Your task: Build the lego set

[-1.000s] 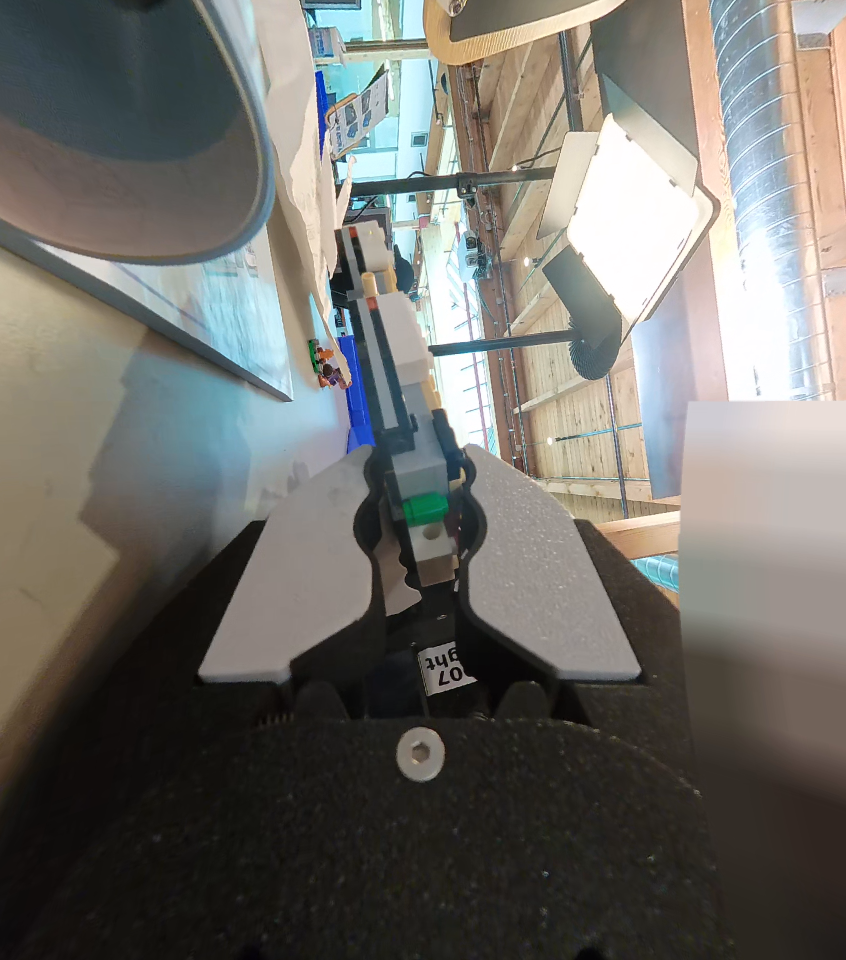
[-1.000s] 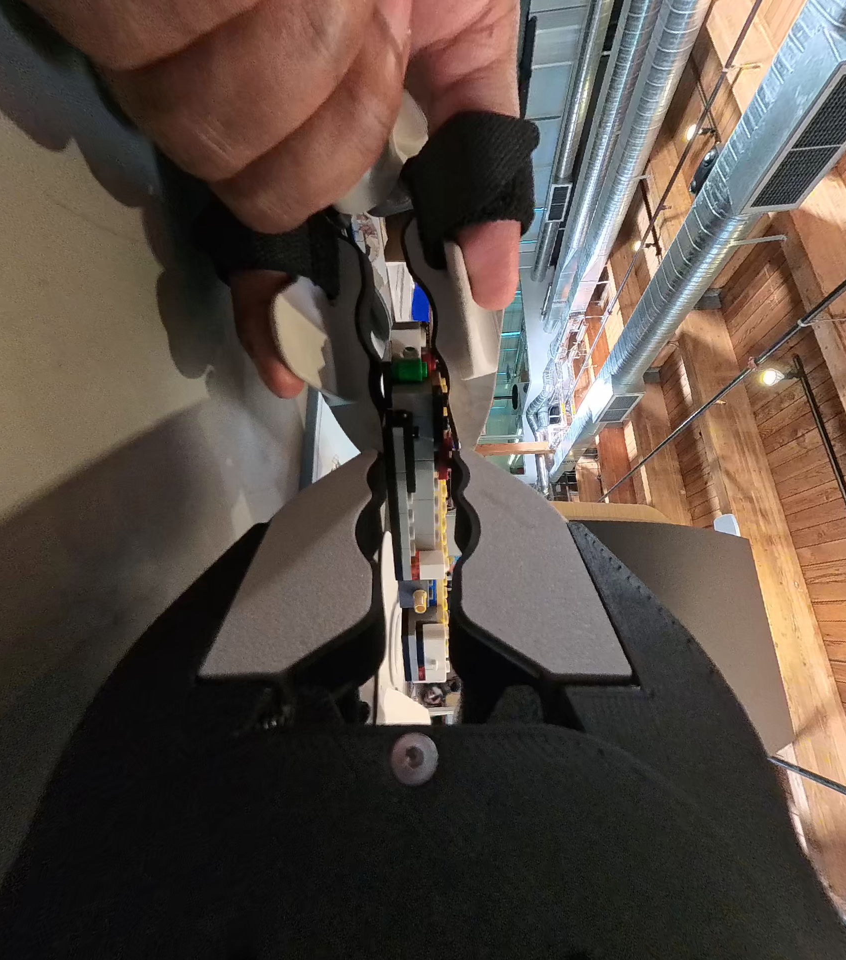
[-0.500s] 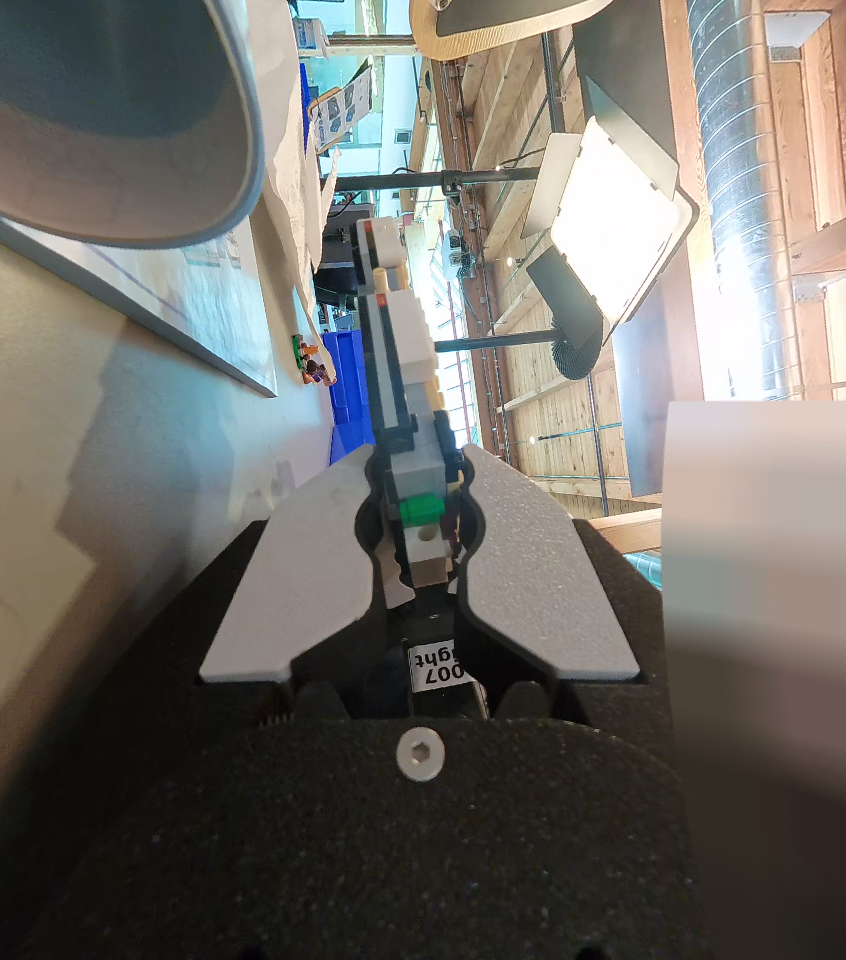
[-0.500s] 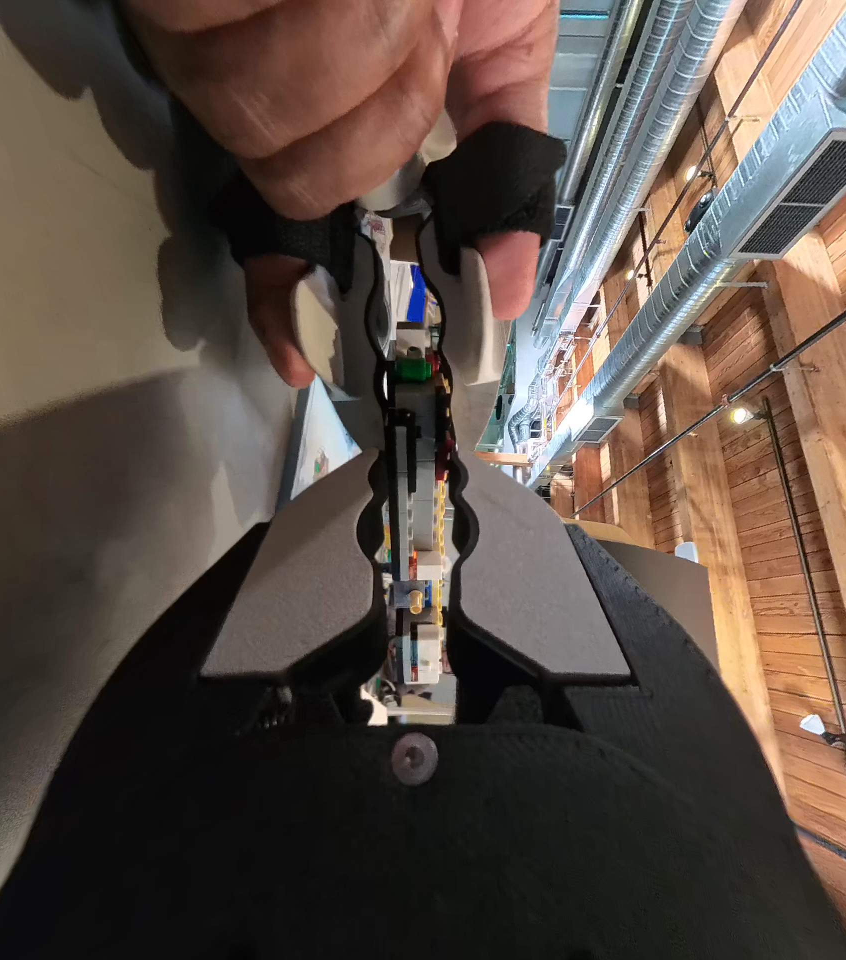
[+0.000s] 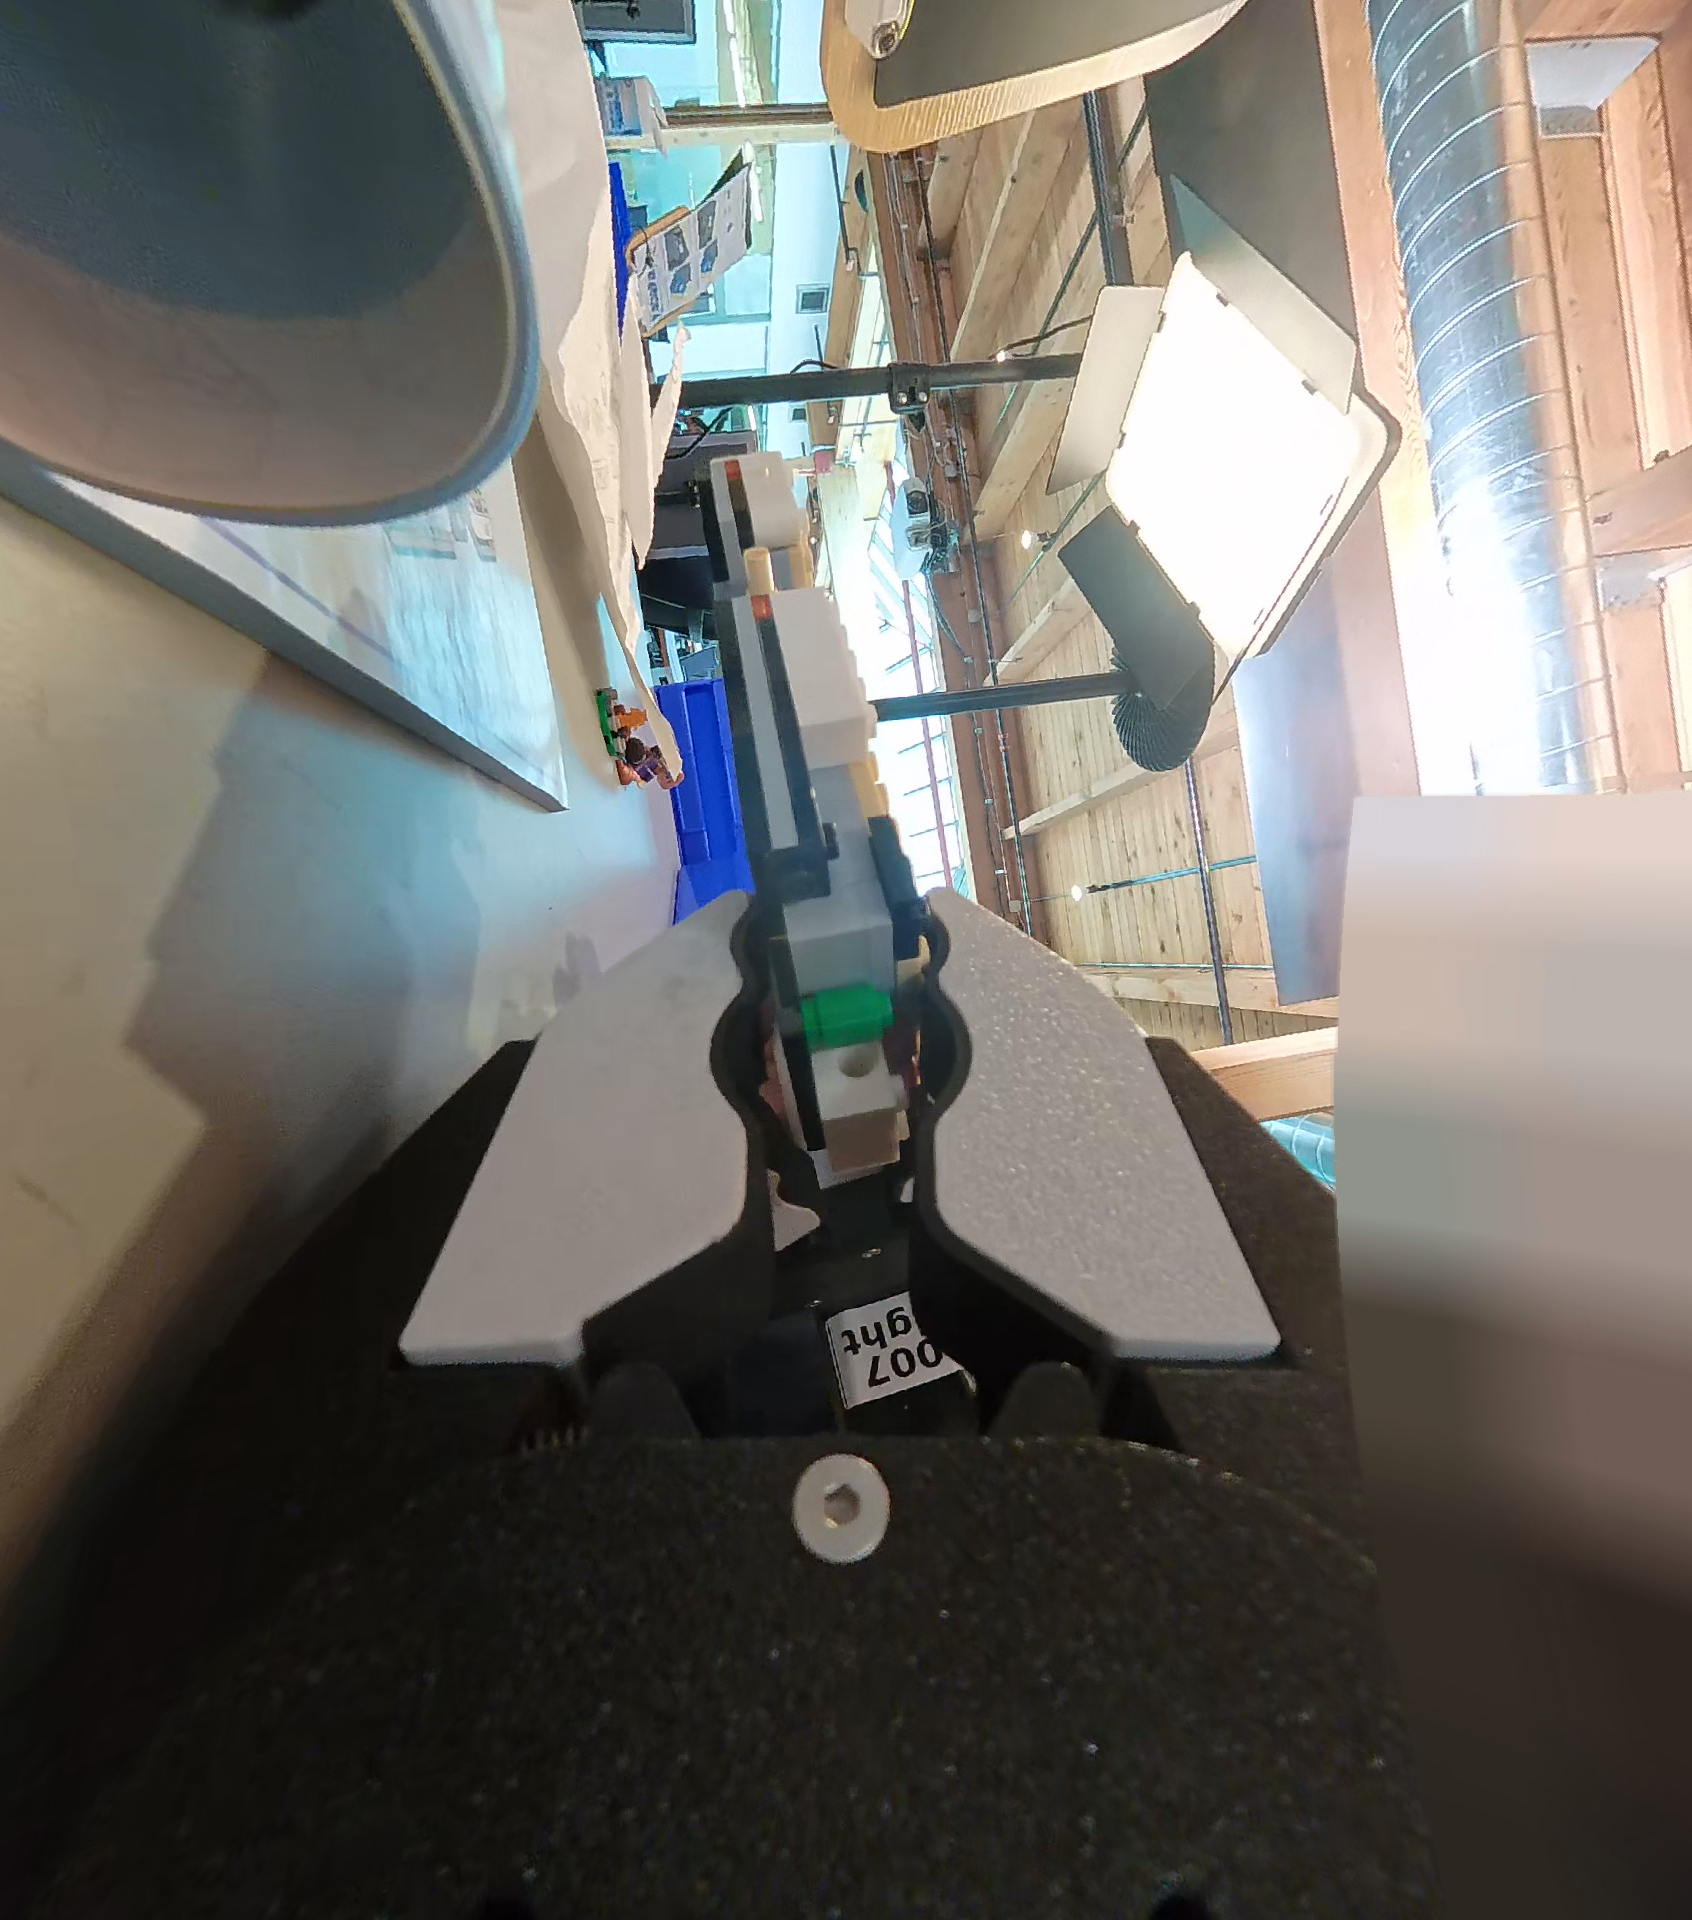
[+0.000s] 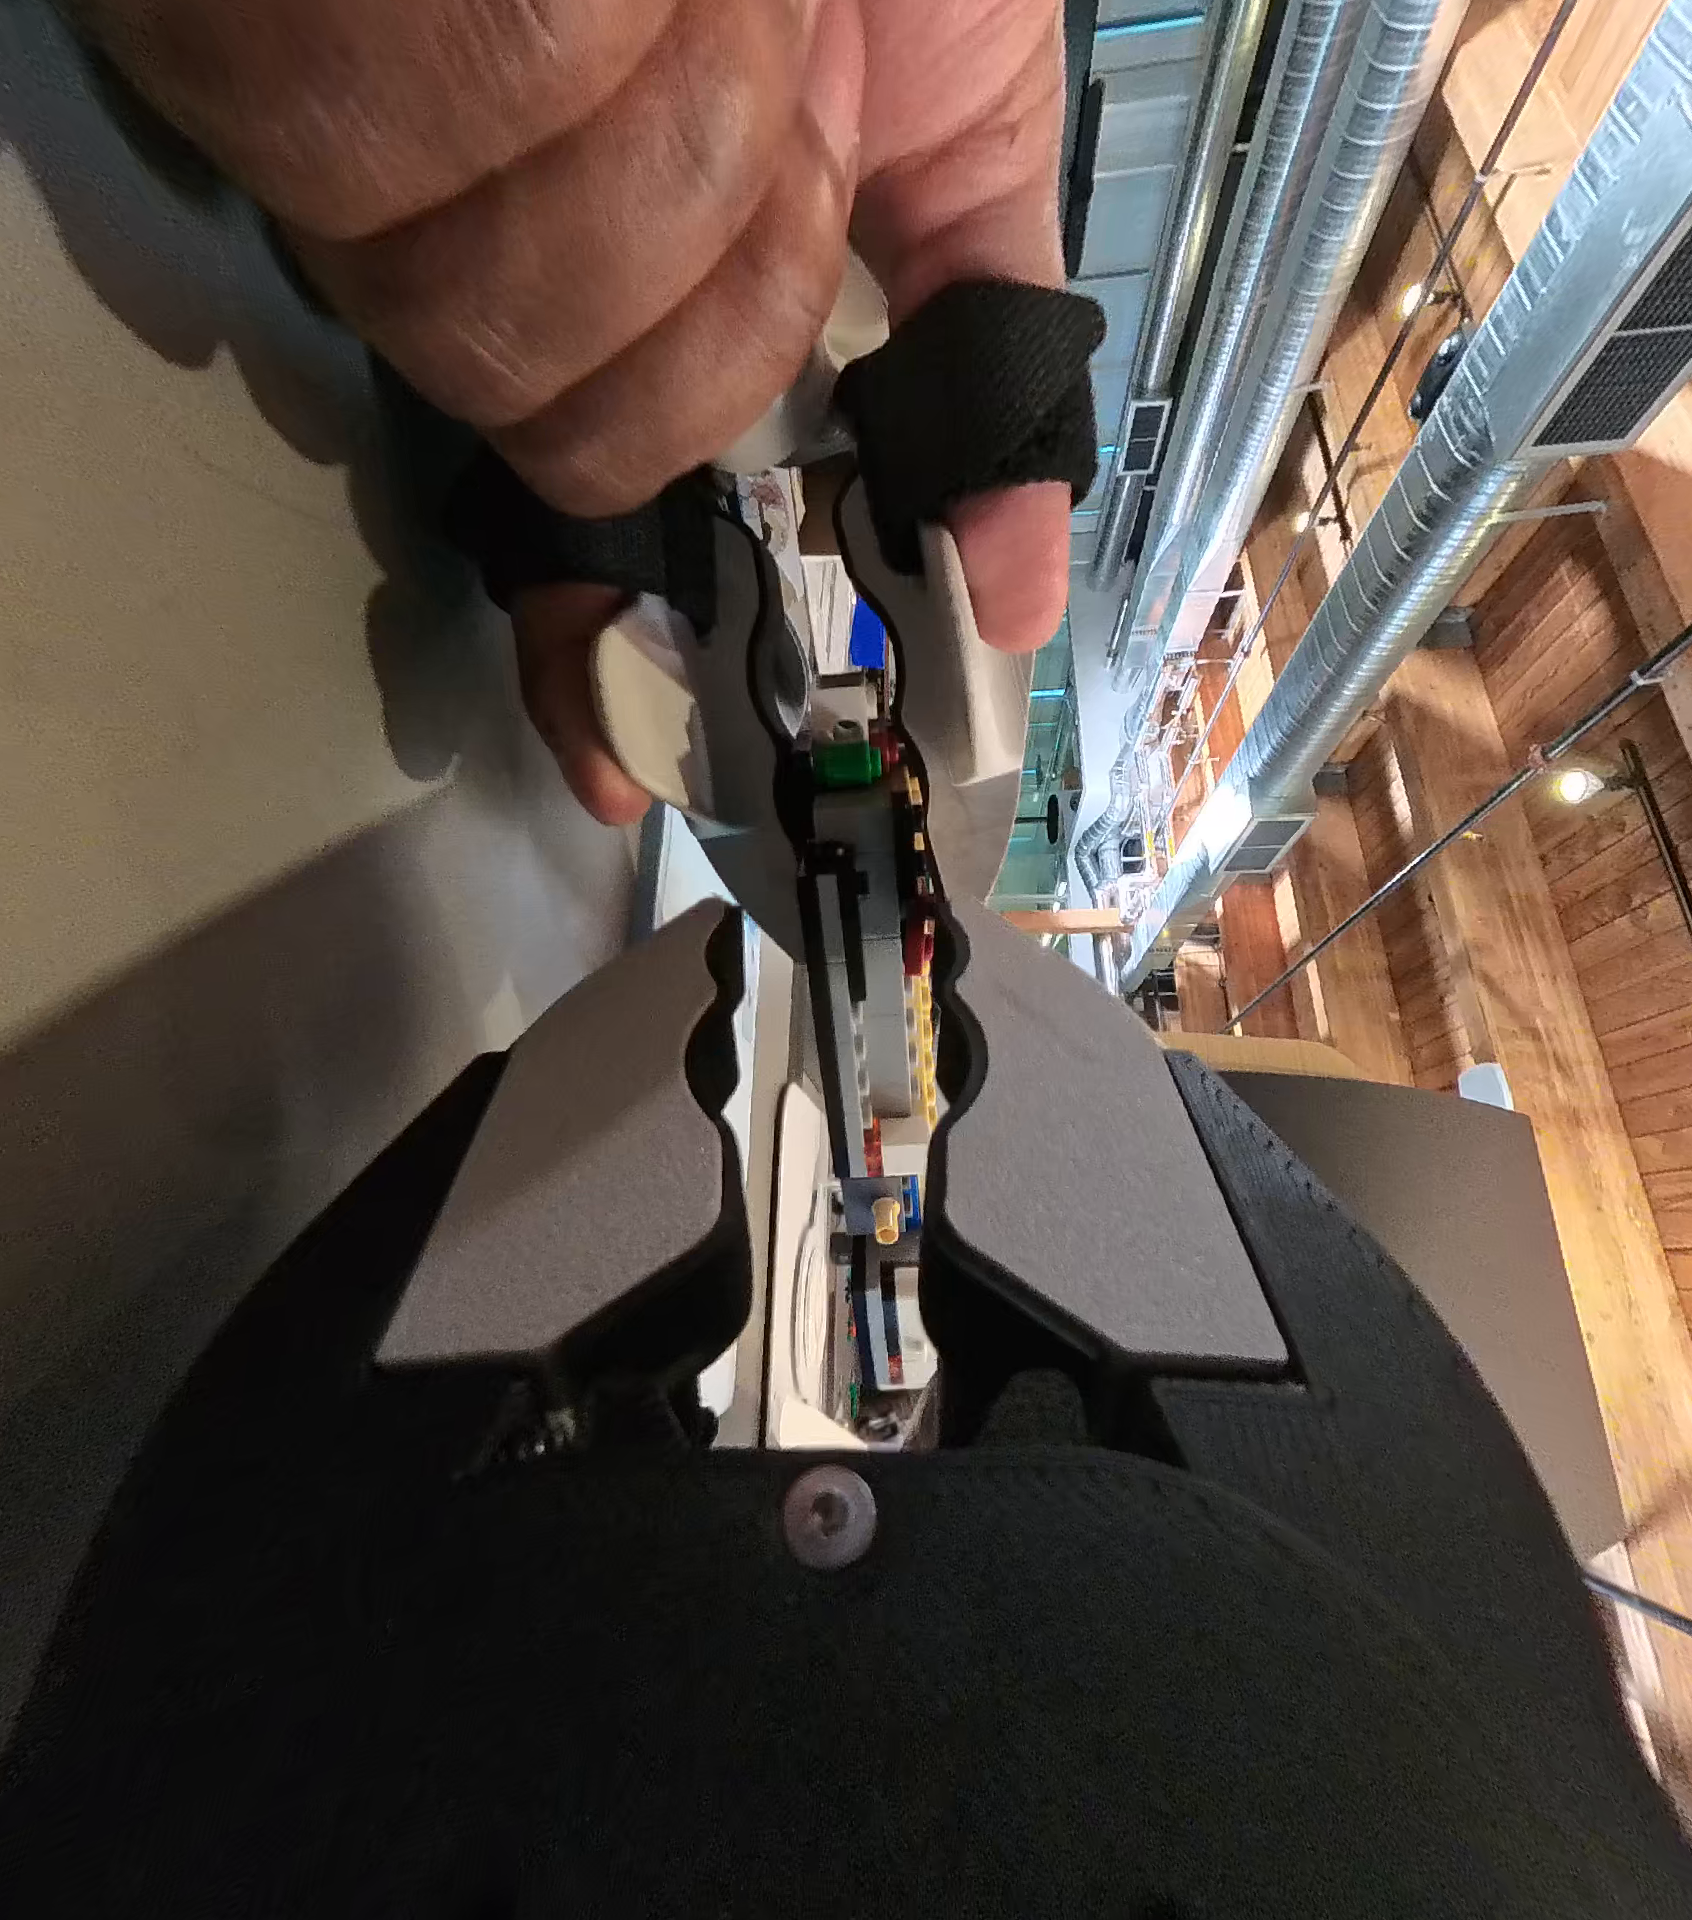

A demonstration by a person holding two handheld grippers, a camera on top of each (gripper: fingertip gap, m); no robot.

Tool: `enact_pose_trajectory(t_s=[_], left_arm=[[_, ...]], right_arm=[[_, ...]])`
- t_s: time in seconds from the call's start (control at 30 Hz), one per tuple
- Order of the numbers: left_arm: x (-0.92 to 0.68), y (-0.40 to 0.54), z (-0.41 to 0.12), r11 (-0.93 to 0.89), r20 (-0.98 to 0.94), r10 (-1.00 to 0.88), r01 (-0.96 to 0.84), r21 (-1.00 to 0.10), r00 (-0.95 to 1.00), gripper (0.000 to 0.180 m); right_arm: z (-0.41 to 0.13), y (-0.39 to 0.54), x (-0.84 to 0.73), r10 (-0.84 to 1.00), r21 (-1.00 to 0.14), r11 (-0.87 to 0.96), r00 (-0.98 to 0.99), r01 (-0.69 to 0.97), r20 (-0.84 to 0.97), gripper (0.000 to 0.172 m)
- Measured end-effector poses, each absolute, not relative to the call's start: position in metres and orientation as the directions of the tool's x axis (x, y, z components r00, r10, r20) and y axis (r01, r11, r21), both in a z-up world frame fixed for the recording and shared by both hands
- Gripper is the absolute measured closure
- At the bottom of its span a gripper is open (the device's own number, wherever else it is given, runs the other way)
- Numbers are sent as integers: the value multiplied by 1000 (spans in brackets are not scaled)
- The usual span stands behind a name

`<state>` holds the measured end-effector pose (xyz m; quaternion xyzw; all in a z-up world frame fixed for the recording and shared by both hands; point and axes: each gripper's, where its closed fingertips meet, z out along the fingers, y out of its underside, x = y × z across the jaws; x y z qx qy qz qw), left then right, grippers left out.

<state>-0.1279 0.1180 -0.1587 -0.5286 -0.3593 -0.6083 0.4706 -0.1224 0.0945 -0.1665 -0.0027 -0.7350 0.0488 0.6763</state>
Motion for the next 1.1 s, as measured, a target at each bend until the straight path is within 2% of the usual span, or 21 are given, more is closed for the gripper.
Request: enact_pose_trajectory(t_s=[0.13, 0.23, 0.73, 1.1], left_arm=[[-127, 118, -159, -301, 982, -189, 951, -71, 13, 155], [-125, 118, -158, -307, 981, -192, 947, -89, 30, 155], [-124, 118, -159, -303, 983, -180, 950, -76, 21, 156], [-127, 119, -159, -292, 982, -187, 953, -84, 29, 156]], right_arm=[[-165, 94, -122, 61, -66, 996, -74, -66, 995, 139], [-161, 93, -122, 64, -68, 995, -53, -77, 997, 148], [-163, 92, -122, 6, -13, 997, -88, -80, 996, 149], [-166, 94, -122, 89, -94, 993, -79, -72, 993, 144]])
